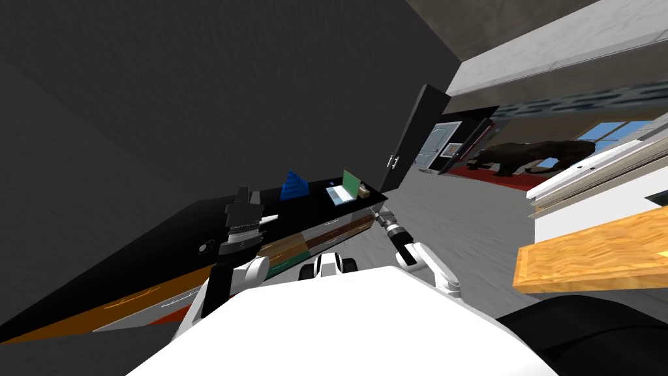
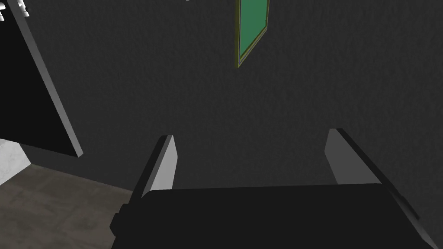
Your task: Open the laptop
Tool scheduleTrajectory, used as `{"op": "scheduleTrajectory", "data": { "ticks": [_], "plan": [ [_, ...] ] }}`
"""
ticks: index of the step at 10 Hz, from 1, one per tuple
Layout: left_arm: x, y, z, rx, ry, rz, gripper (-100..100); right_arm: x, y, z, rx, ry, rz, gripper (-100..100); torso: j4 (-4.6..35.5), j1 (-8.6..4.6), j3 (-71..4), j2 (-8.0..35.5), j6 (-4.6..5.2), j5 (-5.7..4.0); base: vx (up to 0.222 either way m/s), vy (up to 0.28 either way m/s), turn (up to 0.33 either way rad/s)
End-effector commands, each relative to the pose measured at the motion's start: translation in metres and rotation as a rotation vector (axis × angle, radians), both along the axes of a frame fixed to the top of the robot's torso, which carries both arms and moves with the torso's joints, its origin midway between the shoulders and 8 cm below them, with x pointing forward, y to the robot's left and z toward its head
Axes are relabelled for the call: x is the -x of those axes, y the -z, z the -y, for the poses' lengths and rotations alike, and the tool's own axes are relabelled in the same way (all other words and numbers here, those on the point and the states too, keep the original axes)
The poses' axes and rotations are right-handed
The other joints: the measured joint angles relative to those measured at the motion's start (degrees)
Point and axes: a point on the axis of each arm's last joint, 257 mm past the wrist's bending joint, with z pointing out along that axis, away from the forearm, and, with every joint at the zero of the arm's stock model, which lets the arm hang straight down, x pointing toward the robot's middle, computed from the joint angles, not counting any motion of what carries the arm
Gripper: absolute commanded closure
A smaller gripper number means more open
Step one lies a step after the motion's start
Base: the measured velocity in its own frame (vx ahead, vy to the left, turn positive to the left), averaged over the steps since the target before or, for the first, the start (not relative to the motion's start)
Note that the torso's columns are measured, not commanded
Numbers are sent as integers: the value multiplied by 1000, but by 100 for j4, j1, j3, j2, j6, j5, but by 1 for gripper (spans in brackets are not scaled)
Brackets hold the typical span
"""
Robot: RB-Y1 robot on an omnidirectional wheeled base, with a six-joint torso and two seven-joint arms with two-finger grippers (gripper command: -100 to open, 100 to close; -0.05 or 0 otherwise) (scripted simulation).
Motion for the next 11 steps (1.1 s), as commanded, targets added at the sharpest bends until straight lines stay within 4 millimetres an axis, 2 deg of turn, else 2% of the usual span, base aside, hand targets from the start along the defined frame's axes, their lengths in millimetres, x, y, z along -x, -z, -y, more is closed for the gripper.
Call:
{"op": "scheduleTrajectory", "data": {
  "ticks": [1,5,11],
  "plan": [
    [0,0,0,0,0,0,0,-7,3,18,185,14,-23,-100,-1,-2,-2,-3,1,-1,72,-39,153],
    [0,0,0,0,0,0,0,-20,-3,37,430,10,-33,-100,2,3,4,7,3,1,75,-50,196],
    [0,0,0,0,0,0,0,-41,-19,54,720,-6,-22,-100,1,9,3,5,2,2,82,-69,181]
  ]
}}
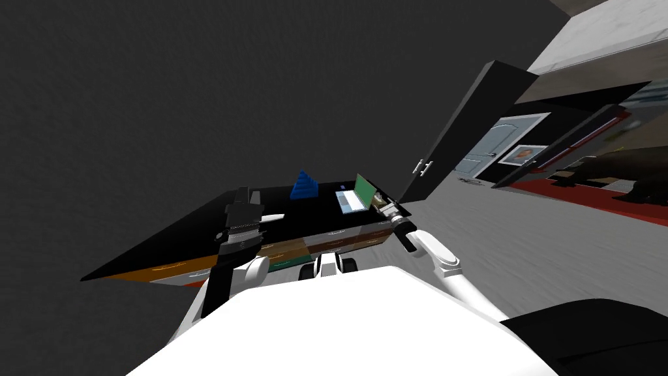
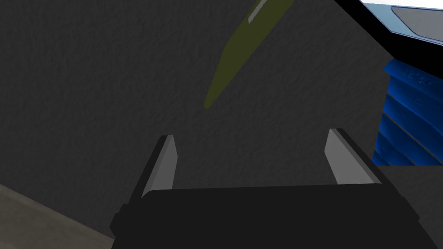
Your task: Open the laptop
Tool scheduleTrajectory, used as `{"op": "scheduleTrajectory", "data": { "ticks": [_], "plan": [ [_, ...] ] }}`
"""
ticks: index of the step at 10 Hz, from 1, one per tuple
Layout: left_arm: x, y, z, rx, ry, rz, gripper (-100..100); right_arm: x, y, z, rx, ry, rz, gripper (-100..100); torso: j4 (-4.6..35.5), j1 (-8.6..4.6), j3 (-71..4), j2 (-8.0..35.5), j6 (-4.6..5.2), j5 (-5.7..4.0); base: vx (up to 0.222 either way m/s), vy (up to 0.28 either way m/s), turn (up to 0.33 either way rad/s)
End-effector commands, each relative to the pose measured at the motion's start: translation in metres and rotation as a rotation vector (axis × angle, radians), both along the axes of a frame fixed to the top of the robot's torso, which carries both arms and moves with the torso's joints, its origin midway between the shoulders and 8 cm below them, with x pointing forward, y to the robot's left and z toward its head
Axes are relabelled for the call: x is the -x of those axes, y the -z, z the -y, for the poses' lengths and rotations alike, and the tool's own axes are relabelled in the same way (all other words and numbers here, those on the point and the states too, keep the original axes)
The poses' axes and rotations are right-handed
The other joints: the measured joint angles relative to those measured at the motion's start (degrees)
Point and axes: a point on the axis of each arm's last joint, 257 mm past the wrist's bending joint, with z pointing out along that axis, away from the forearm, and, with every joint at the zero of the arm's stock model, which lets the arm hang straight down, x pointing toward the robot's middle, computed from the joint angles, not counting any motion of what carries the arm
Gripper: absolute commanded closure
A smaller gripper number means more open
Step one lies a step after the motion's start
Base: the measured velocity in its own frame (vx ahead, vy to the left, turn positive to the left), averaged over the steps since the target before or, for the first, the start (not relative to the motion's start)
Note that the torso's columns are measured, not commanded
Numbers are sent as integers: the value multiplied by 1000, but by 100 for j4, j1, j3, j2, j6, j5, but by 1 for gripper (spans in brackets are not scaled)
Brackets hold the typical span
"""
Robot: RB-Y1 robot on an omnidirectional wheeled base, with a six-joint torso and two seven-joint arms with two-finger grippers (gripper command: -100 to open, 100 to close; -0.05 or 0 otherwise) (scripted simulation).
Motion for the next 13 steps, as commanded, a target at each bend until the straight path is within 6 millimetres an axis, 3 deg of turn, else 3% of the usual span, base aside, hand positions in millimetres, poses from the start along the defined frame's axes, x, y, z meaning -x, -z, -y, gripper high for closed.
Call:
{"op": "scheduleTrajectory", "data": {
  "ticks": [1,4,6,7,13],
  "plan": [
    [0,0,0,0,0,0,0,-11,-8,8,148,-8,4,-100,1,-2,2,2,0,-1,88,-85,229],
    [0,0,0,0,0,0,0,-18,-18,16,277,-12,8,-100,1,-1,2,2,2,0,72,-63,164],
    [0,0,0,0,0,0,0,-17,-16,14,254,-11,8,-100,4,6,9,15,3,1,17,-17,12],
    [0,0,0,0,0,0,0,-17,-16,14,253,-11,8,100,5,7,11,17,1,2,7,-6,-6],
    [0,0,0,0,0,0,0,-6,-6,1,527,4,-3,100,-30,-9,-19,-35,-17,-20,8,57,25]
  ]
}}
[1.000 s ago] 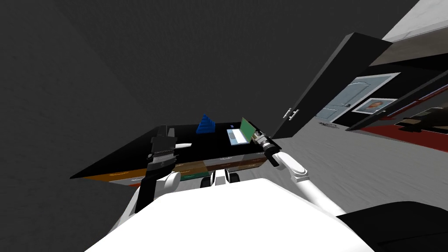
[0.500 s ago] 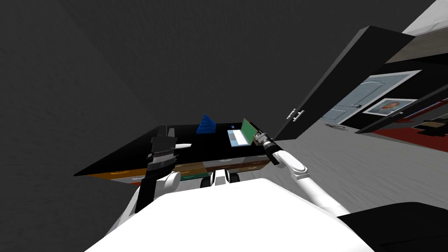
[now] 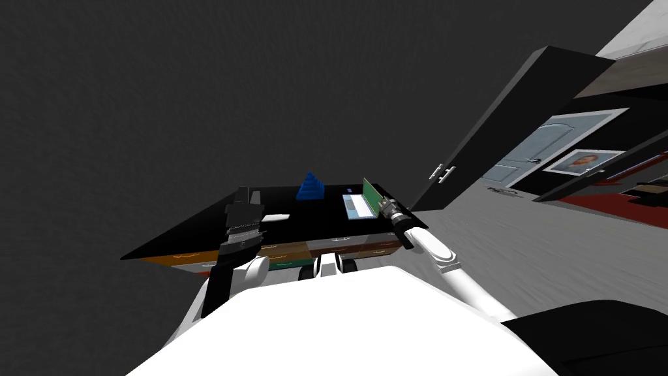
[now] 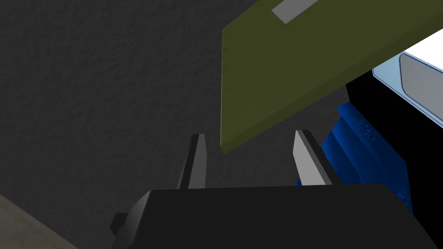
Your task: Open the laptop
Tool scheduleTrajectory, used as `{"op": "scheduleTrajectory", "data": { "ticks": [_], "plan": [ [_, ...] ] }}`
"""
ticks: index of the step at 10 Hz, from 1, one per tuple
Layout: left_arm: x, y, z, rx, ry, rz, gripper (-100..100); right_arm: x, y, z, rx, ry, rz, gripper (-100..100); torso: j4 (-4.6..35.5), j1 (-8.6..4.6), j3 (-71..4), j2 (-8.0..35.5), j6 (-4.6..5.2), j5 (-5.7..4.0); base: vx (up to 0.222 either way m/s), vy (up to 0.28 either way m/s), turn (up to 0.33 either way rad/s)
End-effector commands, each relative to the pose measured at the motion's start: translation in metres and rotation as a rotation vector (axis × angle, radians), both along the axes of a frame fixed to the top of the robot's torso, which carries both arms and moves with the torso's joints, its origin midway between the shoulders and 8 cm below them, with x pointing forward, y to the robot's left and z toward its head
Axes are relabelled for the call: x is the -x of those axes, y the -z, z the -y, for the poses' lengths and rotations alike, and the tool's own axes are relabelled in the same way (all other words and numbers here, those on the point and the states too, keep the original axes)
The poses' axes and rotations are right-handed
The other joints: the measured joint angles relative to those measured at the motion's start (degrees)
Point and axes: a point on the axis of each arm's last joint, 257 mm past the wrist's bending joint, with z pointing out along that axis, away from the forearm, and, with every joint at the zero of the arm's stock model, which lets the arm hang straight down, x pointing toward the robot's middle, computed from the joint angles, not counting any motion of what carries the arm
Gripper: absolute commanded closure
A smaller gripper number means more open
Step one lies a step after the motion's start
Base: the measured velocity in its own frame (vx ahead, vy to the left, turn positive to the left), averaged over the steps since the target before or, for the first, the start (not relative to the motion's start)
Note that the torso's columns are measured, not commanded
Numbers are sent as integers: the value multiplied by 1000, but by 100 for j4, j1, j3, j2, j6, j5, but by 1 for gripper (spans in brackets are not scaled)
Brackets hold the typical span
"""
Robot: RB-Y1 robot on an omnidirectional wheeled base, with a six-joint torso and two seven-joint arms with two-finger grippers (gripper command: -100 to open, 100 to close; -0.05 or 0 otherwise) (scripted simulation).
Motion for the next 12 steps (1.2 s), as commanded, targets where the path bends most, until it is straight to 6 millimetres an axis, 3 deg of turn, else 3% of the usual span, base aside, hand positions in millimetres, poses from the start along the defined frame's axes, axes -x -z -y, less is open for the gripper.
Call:
{"op": "scheduleTrajectory", "data": {
  "ticks": [1,4,8,12],
  "plan": [
    [0,0,0,0,0,0,0,6,9,-7,102,1,-12,100,3,-9,3,4,9,-2,14,78,28],
    [0,0,0,0,0,0,0,7,10,-11,150,0,-10,100,15,-28,3,6,15,3,5,55,16],
    [0,0,0,0,0,0,0,15,35,-24,322,35,-33,100,17,-21,3,7,16,7,-2,4,70],
    [0,0,0,0,0,0,0,19,45,-31,405,50,-41,100,23,-8,9,18,12,13,-4,-5,32]
  ]
}}
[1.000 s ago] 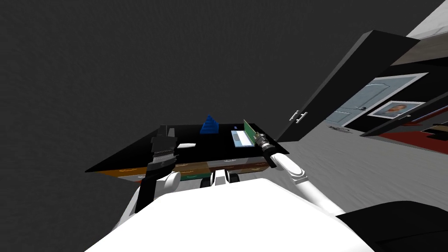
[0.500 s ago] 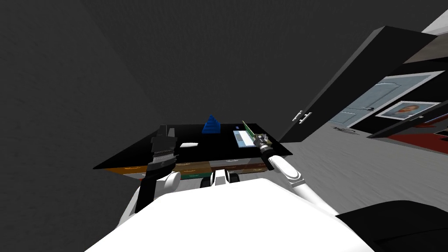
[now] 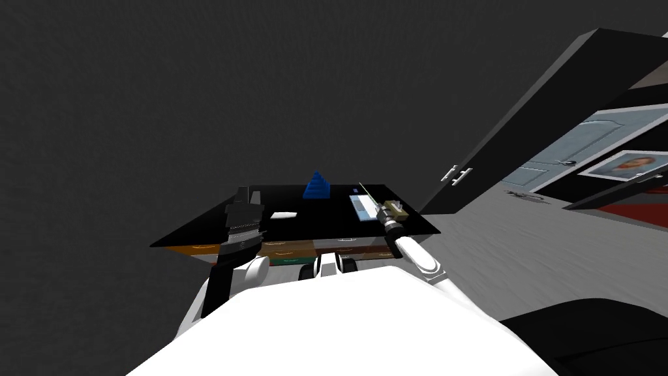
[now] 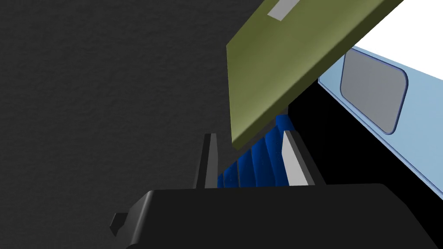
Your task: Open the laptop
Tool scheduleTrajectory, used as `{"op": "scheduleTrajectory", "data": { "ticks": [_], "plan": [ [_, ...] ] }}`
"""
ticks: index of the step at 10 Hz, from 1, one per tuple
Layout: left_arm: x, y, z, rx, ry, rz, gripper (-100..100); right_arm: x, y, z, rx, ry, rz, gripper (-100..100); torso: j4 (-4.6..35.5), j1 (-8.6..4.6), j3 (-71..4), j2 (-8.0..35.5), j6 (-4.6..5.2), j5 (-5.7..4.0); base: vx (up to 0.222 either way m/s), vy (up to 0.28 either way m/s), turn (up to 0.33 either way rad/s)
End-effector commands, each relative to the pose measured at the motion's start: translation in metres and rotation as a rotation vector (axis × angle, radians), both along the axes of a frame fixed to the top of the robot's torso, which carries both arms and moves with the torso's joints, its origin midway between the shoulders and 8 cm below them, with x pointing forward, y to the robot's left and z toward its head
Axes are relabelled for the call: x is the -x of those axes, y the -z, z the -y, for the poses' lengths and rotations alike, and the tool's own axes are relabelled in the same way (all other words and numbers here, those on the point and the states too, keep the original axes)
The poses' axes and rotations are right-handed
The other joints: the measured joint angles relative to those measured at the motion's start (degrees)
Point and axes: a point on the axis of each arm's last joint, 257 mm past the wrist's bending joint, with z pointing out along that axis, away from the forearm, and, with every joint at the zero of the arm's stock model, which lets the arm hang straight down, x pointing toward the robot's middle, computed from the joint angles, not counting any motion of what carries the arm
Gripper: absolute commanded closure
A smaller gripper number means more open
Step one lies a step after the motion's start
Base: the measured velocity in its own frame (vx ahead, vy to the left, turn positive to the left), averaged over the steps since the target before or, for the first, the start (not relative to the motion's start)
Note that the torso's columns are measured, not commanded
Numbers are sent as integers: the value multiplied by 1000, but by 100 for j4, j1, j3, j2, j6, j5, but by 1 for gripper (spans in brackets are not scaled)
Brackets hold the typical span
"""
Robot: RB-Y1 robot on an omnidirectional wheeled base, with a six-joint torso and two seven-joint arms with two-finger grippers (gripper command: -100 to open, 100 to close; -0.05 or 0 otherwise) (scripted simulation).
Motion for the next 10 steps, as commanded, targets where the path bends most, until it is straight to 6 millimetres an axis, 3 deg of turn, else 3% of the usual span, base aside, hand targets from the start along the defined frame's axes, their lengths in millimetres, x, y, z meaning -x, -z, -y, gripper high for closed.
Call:
{"op": "scheduleTrajectory", "data": {
  "ticks": [1,5,6,7,9,10],
  "plan": [
    [0,0,0,0,0,0,0,3,7,-5,75,12,-4,100,6,5,3,6,5,5,-6,-8,27],
    [0,0,0,0,0,0,0,10,19,-20,200,28,-9,100,19,27,17,32,7,16,-8,-11,34],
    [0,0,0,0,0,0,0,9,19,-17,173,25,-14,100,19,27,17,31,4,16,-5,-2,5],
    [0,0,0,0,0,0,0,7,39,-15,58,30,-49,100,19,23,16,29,6,15,-66,-72,264],
    [0,0,0,0,0,0,0,7,47,-25,-55,-1,-68,100,1,-10,6,5,-21,-10,-76,-85,319],
    [0,0,0,0,0,0,0,6,35,-8,-9,1,-60,-100,-3,13,-8,-15,-9,0,9,29,-93]
  ]
}}
